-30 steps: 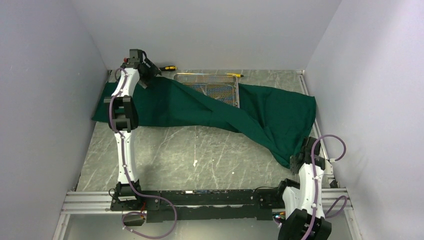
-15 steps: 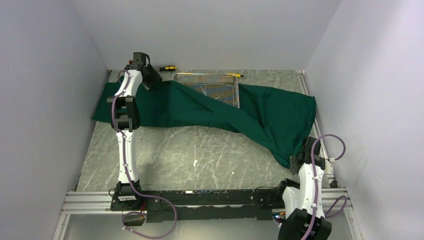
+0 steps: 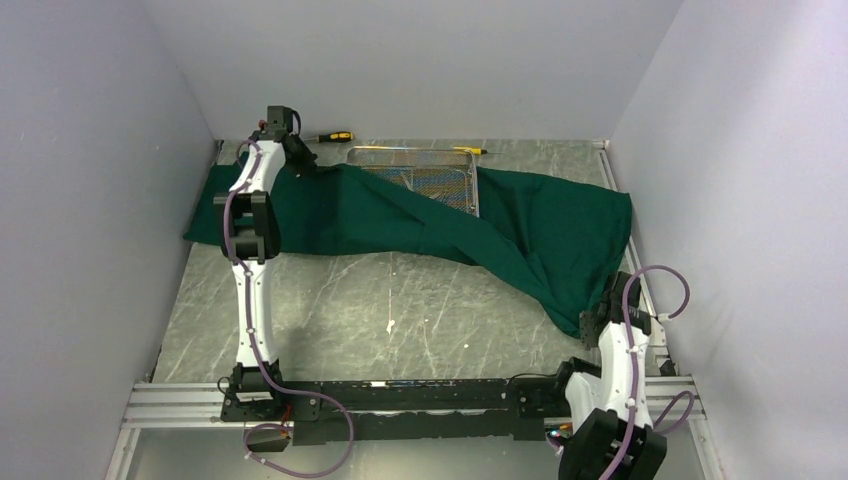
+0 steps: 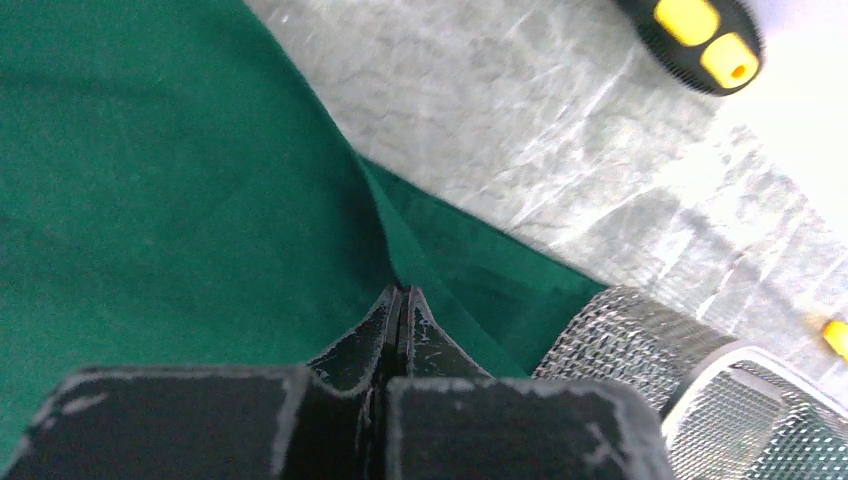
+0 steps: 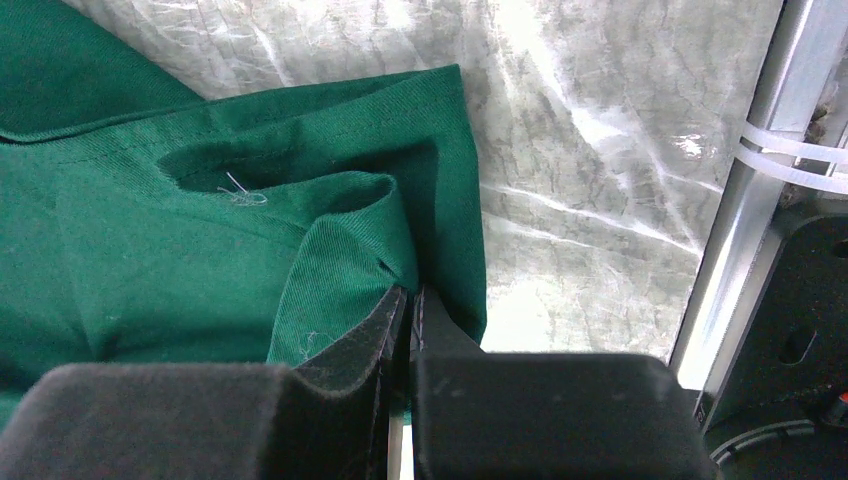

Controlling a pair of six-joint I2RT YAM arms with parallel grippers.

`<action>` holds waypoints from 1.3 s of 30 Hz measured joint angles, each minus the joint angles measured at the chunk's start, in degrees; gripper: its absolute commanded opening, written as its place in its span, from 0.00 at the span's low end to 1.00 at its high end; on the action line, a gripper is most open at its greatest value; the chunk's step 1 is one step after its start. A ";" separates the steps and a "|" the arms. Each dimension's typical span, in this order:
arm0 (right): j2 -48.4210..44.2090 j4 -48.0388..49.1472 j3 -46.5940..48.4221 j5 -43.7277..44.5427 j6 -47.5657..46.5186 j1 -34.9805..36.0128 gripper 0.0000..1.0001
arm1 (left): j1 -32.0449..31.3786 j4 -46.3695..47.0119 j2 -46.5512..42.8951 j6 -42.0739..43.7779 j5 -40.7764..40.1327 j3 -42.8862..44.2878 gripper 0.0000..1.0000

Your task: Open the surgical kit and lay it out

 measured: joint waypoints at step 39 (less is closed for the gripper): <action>23.78 -5.88 10.23 8.63 2.38 -0.22 0.00 | 17.25 -21.24 -64.46 -6.12 -12.50 -72.19 0.00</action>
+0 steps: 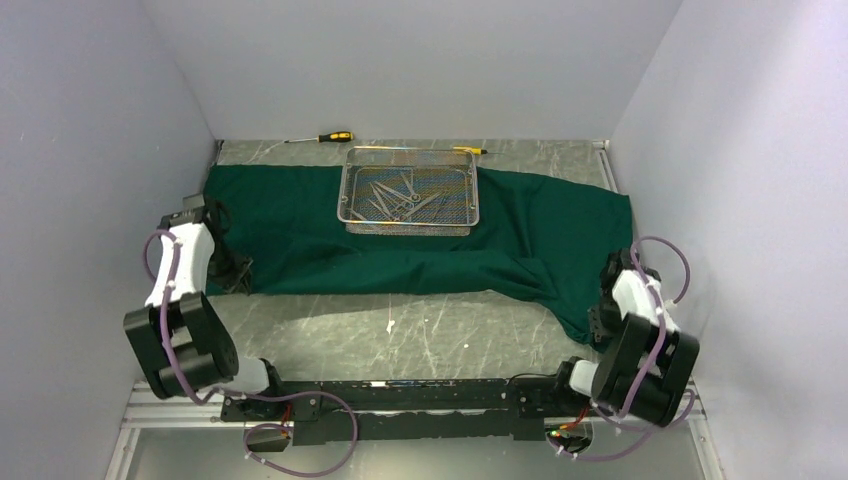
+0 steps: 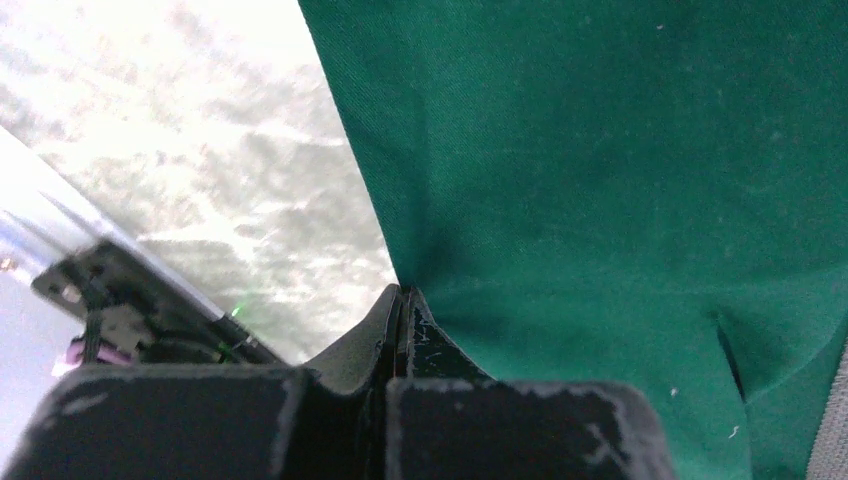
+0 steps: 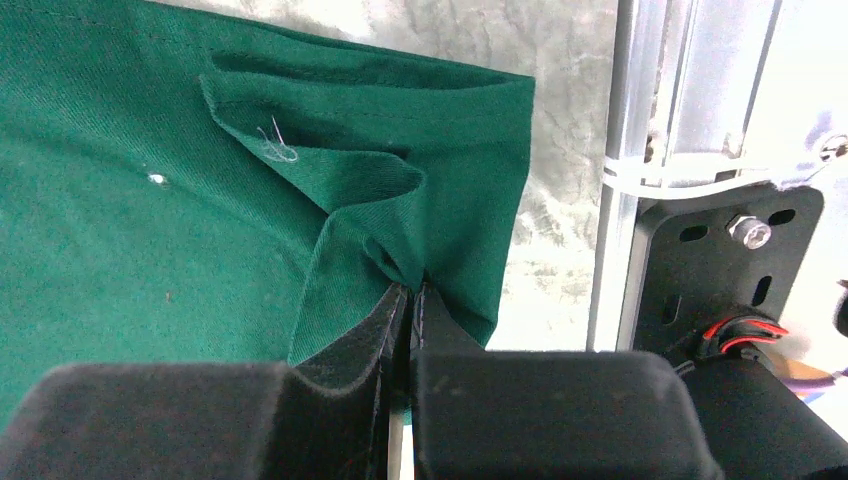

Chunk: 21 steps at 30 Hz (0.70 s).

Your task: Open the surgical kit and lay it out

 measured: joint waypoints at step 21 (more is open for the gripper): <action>27.23 -8.24 17.51 8.04 4.39 -1.44 0.00 | 2.91 -25.83 -26.14 -25.86 -14.53 -5.38 0.61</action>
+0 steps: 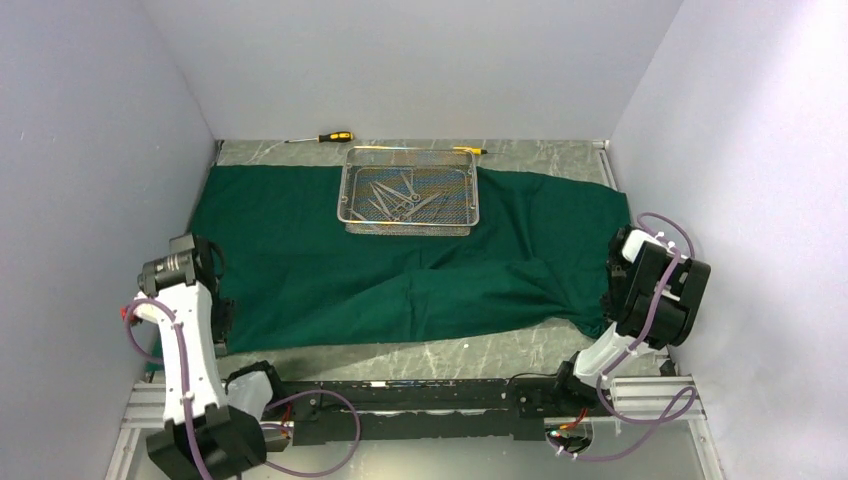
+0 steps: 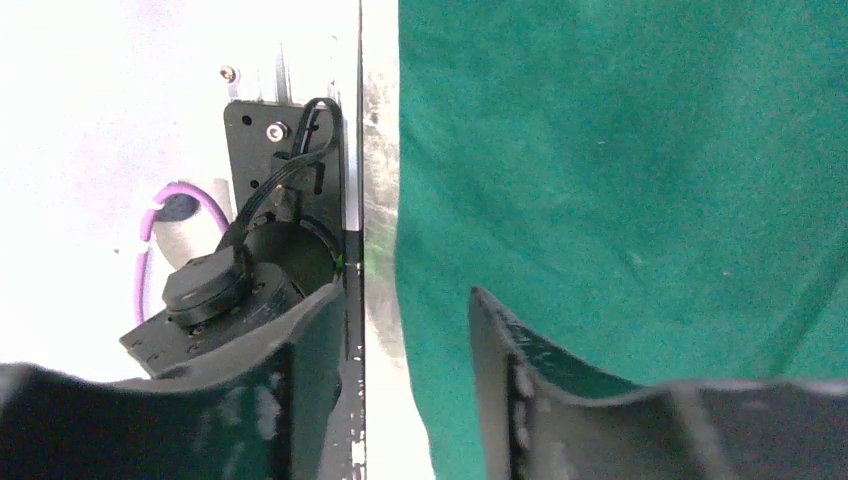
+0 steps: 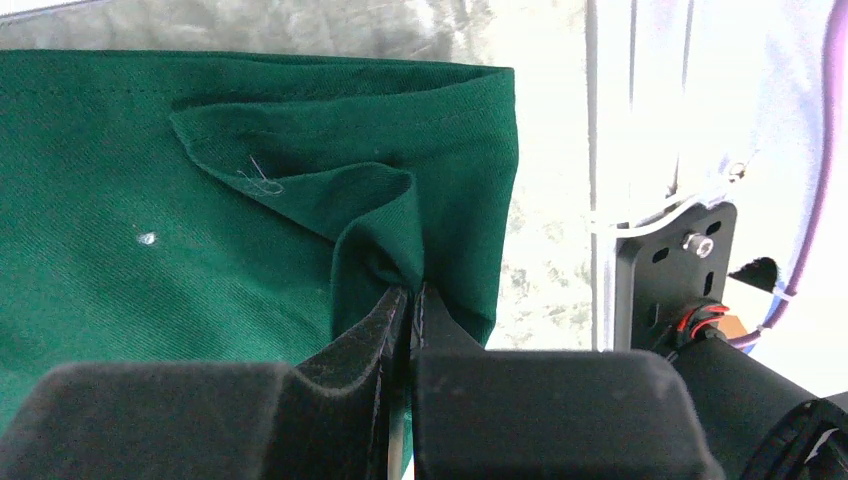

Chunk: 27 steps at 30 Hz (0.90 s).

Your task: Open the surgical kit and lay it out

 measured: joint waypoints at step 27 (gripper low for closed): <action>-17.44 4.70 -0.33 1.09 -10.73 -2.69 0.60 | 0.48 19.56 23.61 17.40 4.00 7.39 0.74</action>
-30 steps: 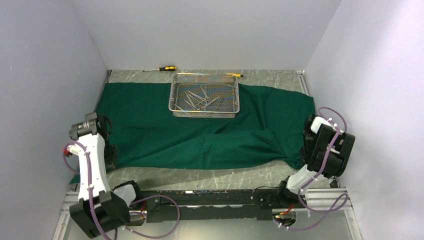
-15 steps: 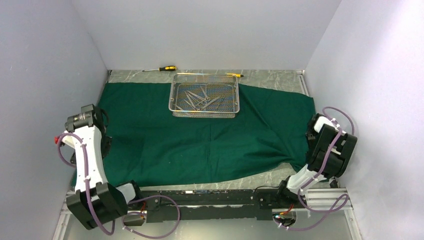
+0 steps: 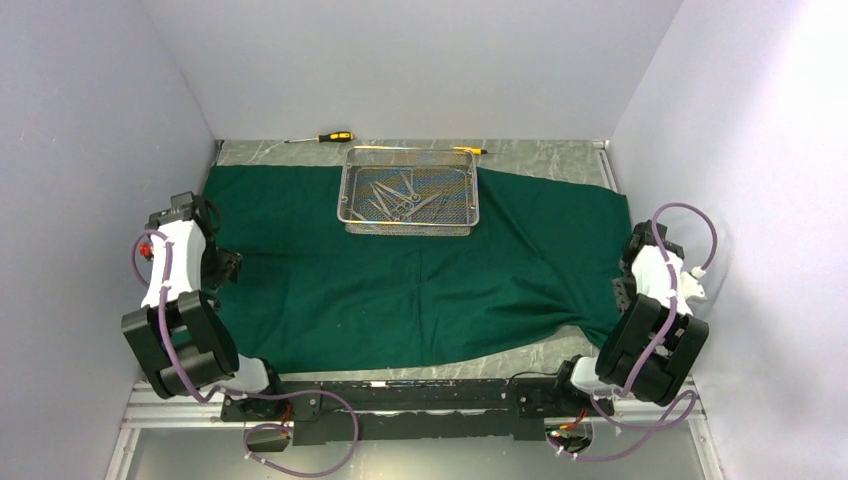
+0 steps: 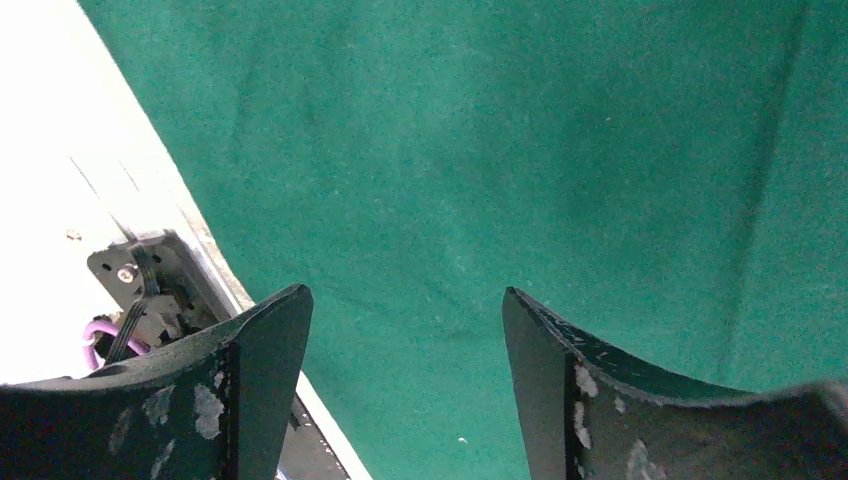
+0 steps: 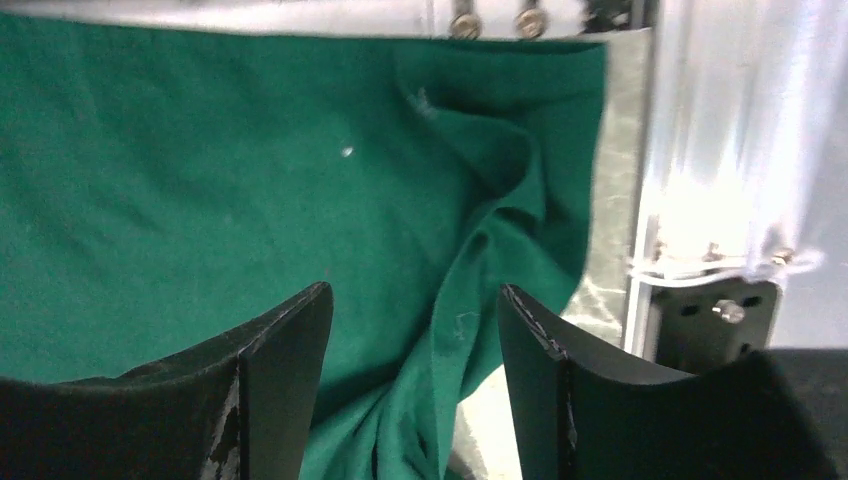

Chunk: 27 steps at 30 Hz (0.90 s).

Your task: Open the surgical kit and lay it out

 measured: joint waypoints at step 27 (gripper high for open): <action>14.82 -9.14 0.33 2.82 7.10 -3.23 0.00 | 15.21 11.17 15.96 7.08 3.72 -8.24 0.58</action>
